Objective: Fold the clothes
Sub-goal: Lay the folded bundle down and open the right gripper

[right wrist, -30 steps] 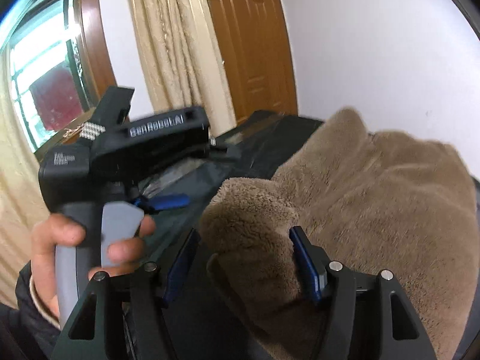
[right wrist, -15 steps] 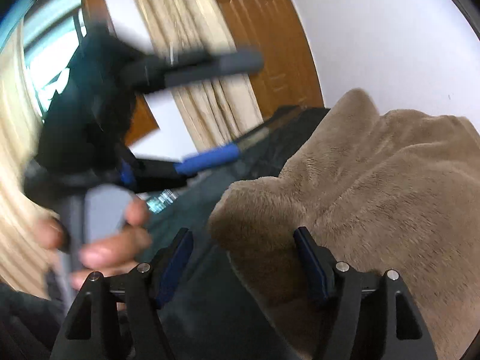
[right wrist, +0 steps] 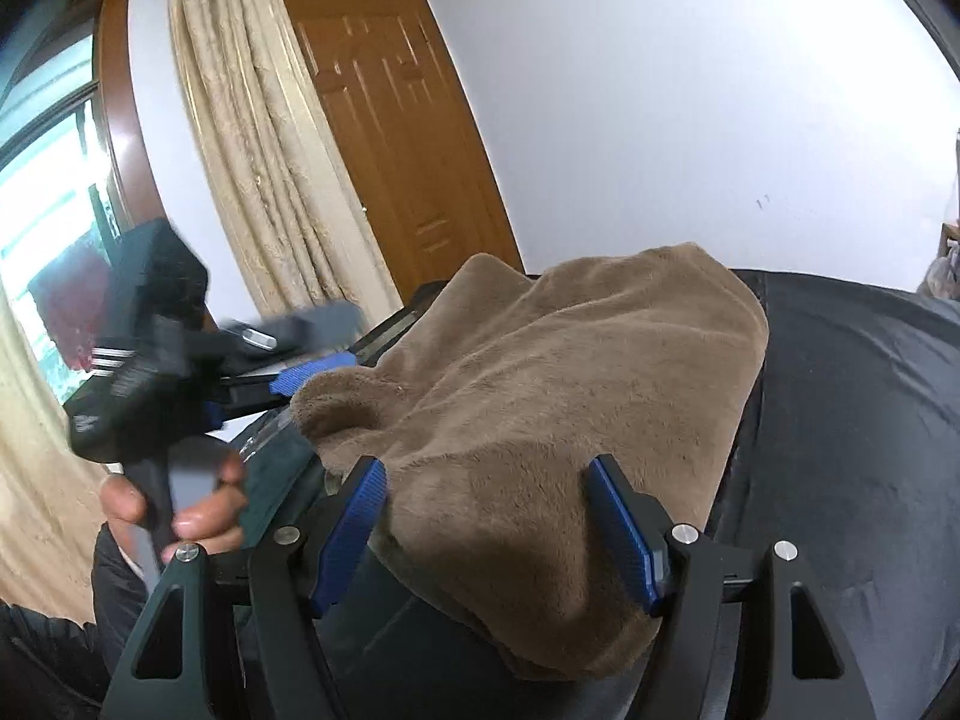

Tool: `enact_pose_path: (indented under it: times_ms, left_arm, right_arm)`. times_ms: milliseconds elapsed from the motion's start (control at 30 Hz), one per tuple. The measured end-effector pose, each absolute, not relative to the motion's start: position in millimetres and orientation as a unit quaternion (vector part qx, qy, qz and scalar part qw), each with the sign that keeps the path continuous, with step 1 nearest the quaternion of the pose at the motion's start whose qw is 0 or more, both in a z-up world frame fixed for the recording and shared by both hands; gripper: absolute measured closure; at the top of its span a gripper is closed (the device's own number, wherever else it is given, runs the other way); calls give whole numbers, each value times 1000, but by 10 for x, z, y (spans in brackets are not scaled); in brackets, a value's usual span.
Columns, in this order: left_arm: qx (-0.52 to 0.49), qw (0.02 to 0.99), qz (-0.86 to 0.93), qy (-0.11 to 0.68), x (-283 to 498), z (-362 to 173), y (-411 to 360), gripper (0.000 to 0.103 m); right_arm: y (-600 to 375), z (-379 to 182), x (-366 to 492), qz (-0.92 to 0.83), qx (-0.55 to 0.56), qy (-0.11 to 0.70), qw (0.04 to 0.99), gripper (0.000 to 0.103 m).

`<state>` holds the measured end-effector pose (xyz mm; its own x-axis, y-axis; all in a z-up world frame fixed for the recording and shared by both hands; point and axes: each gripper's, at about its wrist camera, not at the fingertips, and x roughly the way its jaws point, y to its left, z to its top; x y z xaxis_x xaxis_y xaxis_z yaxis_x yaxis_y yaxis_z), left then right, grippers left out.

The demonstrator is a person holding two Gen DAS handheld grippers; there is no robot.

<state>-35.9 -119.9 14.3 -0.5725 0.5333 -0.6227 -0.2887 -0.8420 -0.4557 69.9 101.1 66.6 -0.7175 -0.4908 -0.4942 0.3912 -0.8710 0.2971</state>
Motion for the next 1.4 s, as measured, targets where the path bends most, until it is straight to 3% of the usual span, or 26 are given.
enact_pose_path:
  times_ms: [100, 200, 333, 500, 633, 800, 933, 1133, 1400]
  left_arm:
    - [-490, 180, 831, -192, -623, -233, -1304, 0]
    - [-497, 166, 824, -214, -666, -287, -1419, 0]
    - [-461, 130, 864, -156, -559, -101, -1356, 0]
    - [-430, 167, 855, -237, -493, 32, -1625, 0]
    - [-334, 175, 885, -275, -246, 308, -1900, 0]
    - [-253, 232, 896, -283, 32, 536, -1962, 0]
    - [-289, 250, 885, -266, -24, 452, -1724, 0]
    - [-366, 266, 827, -333, -279, 132, -1749, 0]
    - [-395, 305, 796, -343, -256, 40, -1708, 0]
  right_arm:
    - [1006, 681, 666, -923, 295, -78, 236, 31]
    - [1037, 650, 677, -921, 297, -80, 240, 31]
    - [1028, 637, 766, -925, 298, -56, 230, 31]
    - [956, 597, 808, -932, 293, -21, 211, 30]
    - [1026, 644, 853, -940, 284, -25, 189, 30]
    - [1225, 659, 908, -946, 288, -30, 143, 30]
    - [1292, 564, 983, -941, 308, -34, 137, 26]
    - [1159, 481, 1139, -940, 314, 24, 128, 25]
    - [978, 439, 1074, -939, 317, 57, 122, 25]
